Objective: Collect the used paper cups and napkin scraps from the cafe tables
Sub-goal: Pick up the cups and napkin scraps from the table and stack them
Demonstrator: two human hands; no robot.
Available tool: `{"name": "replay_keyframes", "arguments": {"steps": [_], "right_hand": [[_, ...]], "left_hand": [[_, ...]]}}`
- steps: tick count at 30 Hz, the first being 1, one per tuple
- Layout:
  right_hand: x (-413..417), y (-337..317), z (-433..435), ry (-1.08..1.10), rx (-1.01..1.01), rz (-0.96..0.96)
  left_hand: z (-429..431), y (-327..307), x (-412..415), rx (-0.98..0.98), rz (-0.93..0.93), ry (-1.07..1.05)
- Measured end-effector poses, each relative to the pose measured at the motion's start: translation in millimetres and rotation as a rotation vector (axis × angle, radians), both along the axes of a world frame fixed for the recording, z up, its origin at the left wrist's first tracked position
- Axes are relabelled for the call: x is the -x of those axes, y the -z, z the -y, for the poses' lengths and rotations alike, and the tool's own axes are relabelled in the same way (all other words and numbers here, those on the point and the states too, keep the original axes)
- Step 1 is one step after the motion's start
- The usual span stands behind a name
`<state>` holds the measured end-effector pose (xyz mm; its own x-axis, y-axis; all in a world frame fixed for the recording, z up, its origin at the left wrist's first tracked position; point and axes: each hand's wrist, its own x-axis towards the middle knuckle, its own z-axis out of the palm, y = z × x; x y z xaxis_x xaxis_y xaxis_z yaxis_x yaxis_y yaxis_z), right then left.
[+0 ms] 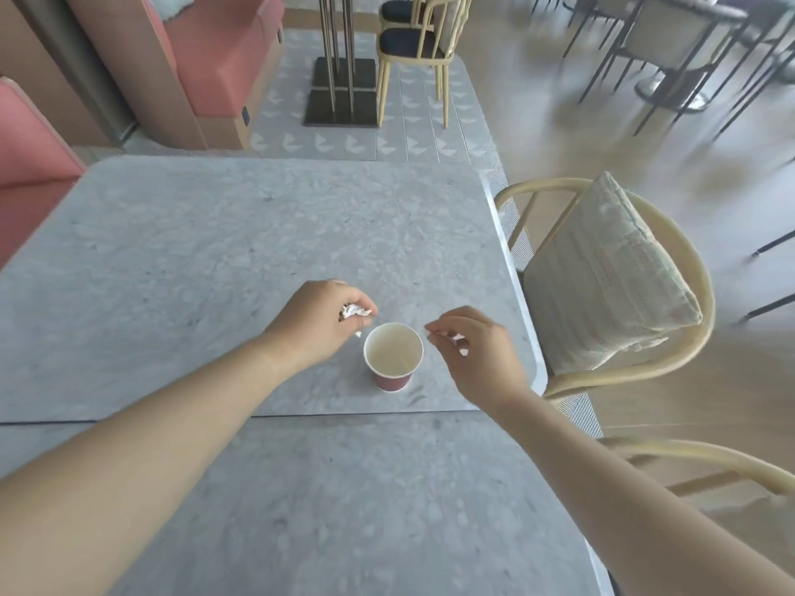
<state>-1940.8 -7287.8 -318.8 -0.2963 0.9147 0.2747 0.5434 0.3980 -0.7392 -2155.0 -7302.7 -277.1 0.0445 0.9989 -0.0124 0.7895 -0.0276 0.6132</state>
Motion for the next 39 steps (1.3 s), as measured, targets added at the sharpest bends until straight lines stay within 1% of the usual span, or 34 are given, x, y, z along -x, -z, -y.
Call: {"name": "replay_keyframes", "arguments": {"steps": [3,6,8,13,18,21,24,28,33,36,39], "right_hand": [[-10,-8,42,-0.004,0.042,0.008],[-26,-13,98,-0.040,0.053,0.043],[-36,-20,137,-0.066,0.052,0.062],[-57,-37,223,-0.097,0.082,0.076],[-75,-36,290,-0.115,0.177,0.128],[-81,-35,302,-0.103,0.259,0.188],[-84,-39,306,-0.058,0.306,0.165],[-94,-47,311,0.004,0.274,0.092],[-104,-52,310,0.030,0.241,0.106],[-104,-49,302,0.031,0.240,0.113],[-96,-43,288,0.026,0.241,0.122]], "left_hand": [[41,-13,-17,0.027,0.003,0.008],[95,-16,-40,0.094,0.065,0.034],[132,-19,-54,0.117,0.073,0.056],[219,-26,-83,0.135,0.065,0.099],[278,-25,-110,0.137,0.098,0.054],[294,-16,-124,0.175,0.082,0.013],[302,-8,-133,0.202,0.042,-0.008],[301,-2,-143,0.217,-0.003,0.006],[299,3,-147,0.251,0.021,0.087],[300,6,-136,0.232,0.048,0.089],[297,8,-122,0.216,0.026,0.099]]}}
